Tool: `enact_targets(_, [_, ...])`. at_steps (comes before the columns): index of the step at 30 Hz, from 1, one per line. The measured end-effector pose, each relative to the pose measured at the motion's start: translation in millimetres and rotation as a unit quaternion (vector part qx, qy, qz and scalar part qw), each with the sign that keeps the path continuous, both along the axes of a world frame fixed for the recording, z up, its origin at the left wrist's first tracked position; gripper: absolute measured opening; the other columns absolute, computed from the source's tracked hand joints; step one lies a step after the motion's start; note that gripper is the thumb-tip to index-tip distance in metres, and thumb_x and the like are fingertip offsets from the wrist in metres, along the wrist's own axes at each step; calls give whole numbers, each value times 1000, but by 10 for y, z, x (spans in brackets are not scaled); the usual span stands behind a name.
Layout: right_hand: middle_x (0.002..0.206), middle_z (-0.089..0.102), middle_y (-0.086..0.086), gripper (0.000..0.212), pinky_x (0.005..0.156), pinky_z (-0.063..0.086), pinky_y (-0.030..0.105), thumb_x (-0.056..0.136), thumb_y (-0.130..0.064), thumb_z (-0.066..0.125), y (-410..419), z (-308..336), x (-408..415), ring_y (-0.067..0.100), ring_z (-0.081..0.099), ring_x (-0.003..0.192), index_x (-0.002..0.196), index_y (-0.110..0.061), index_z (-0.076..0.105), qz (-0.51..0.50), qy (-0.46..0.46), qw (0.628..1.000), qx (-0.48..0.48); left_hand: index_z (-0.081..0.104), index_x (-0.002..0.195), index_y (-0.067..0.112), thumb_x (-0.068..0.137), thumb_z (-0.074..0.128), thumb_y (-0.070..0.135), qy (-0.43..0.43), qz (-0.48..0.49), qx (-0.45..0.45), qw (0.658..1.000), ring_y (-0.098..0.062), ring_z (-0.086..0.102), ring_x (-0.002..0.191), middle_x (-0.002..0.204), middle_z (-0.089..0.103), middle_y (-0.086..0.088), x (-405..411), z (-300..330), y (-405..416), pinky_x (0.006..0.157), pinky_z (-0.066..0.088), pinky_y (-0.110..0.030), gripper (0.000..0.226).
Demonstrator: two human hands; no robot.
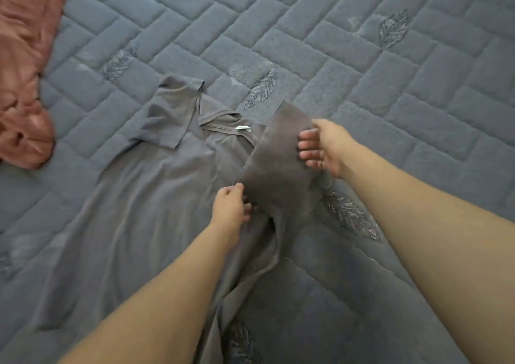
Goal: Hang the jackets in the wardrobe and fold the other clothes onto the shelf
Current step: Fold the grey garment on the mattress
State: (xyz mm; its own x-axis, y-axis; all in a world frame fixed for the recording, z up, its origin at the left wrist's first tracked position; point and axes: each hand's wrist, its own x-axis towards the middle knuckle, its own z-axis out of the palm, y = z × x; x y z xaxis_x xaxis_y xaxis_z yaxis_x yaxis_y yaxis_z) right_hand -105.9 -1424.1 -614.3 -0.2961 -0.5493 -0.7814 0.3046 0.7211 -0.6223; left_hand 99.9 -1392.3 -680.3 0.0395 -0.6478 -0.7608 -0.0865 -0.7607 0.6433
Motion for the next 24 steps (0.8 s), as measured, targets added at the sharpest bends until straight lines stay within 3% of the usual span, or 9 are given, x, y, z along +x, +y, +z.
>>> enact_targets(2, [75,51,2,29,53,34,26,99,-35,36,47,-191,430,19,47,61,80,-21,52,-48,64,996,28,51,104,16,98,50,22,-90,-11,-30,995,-19,53,70,88,58,-7,430,-54,-72,59,43,-31,9])
enact_targets(4, [109,57,11,32,82,45,35,95,-37,41,304,-499,943,32,57,97,110,-15,57,-64,174,975,124,53,105,15,94,52,22,-198,-19,-46,979,-27,58,89,107,61,-12,904,-102,-88,80,51,-39,13])
enact_targets(5, [128,51,15,44,97,40,40,92,-39,45,504,-619,1235,36,51,115,125,-11,51,-80,213,954,195,55,110,15,92,52,23,-260,-27,-36,965,-31,56,104,119,58,-14,1147,-111,-72,95,48,-41,20])
enact_targets(8, [140,34,19,66,106,29,43,85,-46,53,1165,-759,2236,39,38,125,137,-10,35,-171,168,908,344,51,127,17,90,52,27,-411,1,20,911,-36,36,129,142,38,-14,1901,-91,73,108,29,-37,38])
enact_targets(12, [140,32,21,75,106,30,46,80,-45,61,1686,-811,3301,41,37,124,136,-5,32,-177,101,893,402,39,138,17,89,52,32,-476,84,84,871,-36,26,134,149,26,-14,2827,-60,279,110,23,-42,53])
enact_targets(16, [138,42,25,62,106,30,47,83,-31,60,1936,-813,3913,42,42,125,133,0,41,-153,157,882,416,28,147,16,92,45,41,-440,140,176,869,-37,24,139,153,21,-16,3516,-81,357,115,16,-47,62])
enact_targets(19, [136,46,23,51,107,29,48,87,-28,54,2092,-764,4140,41,44,124,131,-4,48,-124,226,876,408,38,146,12,96,38,47,-393,115,155,899,-37,31,137,152,30,-18,3802,-162,378,116,23,-47,61])
enact_targets(21, [136,48,21,47,110,27,50,89,-29,51,2144,-728,4240,41,45,123,130,-7,51,-104,248,877,398,49,139,4,98,40,49,-325,78,119,935,-36,42,130,146,41,-20,3874,-171,355,112,34,-46,61])
enact_targets(24, [131,55,20,42,109,30,49,91,-30,50,2139,-717,4383,41,49,121,125,-6,56,-121,250,885,373,62,121,1,92,64,26,-143,67,104,982,-31,64,102,119,66,-17,3863,-92,369,94,53,-51,38])
